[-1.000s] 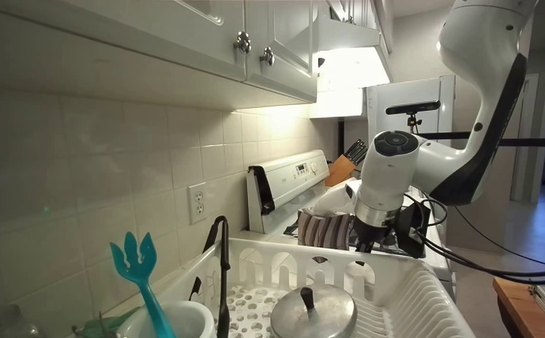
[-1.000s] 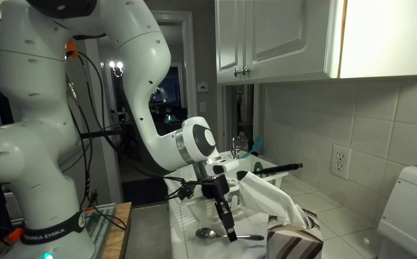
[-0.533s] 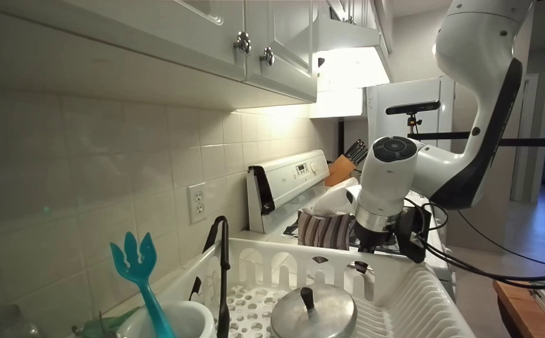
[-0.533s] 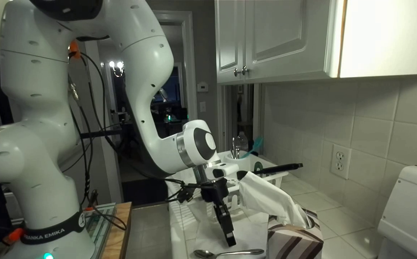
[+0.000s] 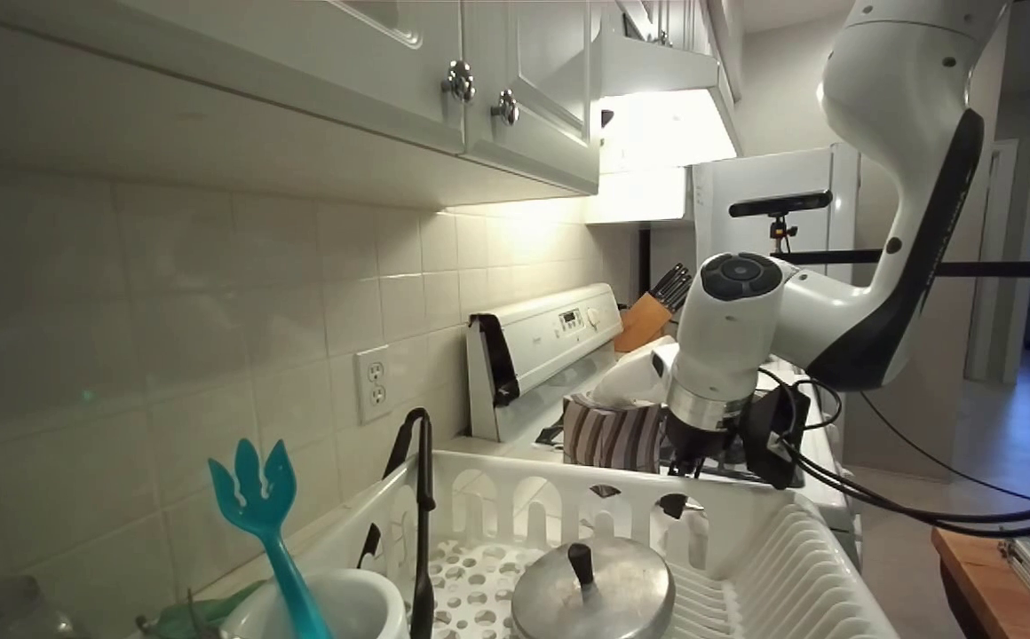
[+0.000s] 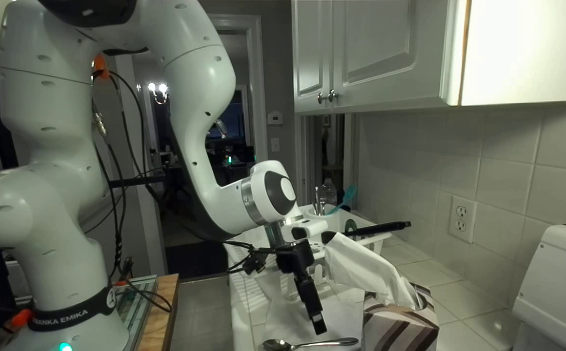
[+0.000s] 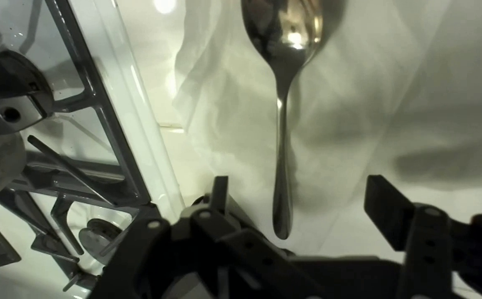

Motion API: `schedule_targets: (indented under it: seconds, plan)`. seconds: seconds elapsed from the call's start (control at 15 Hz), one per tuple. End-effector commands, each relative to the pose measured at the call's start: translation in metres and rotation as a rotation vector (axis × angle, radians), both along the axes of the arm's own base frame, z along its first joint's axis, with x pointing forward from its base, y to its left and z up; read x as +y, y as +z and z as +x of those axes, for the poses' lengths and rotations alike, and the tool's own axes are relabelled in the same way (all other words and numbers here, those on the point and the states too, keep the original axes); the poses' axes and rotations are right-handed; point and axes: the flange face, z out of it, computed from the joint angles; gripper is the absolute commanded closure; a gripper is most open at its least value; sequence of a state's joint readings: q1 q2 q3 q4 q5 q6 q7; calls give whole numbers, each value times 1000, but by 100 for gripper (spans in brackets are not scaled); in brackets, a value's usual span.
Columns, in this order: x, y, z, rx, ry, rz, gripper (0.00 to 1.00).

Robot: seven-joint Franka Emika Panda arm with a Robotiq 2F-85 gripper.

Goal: Remove the silver spoon from the dish rack and put it on the counter.

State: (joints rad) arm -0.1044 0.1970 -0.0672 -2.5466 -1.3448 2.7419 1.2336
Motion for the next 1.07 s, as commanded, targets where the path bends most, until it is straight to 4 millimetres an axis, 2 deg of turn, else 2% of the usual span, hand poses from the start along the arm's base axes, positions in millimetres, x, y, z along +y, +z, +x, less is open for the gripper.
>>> schedule_targets:
  seconds: [0.0, 0.53, 1.0]
  plan:
    - [-7, 14, -2, -28, -18, -10, 0]
    - [-19, 46, -2, -52, -16, -14, 0]
    - [-21, 94, -7, -62, 100, 110, 0]
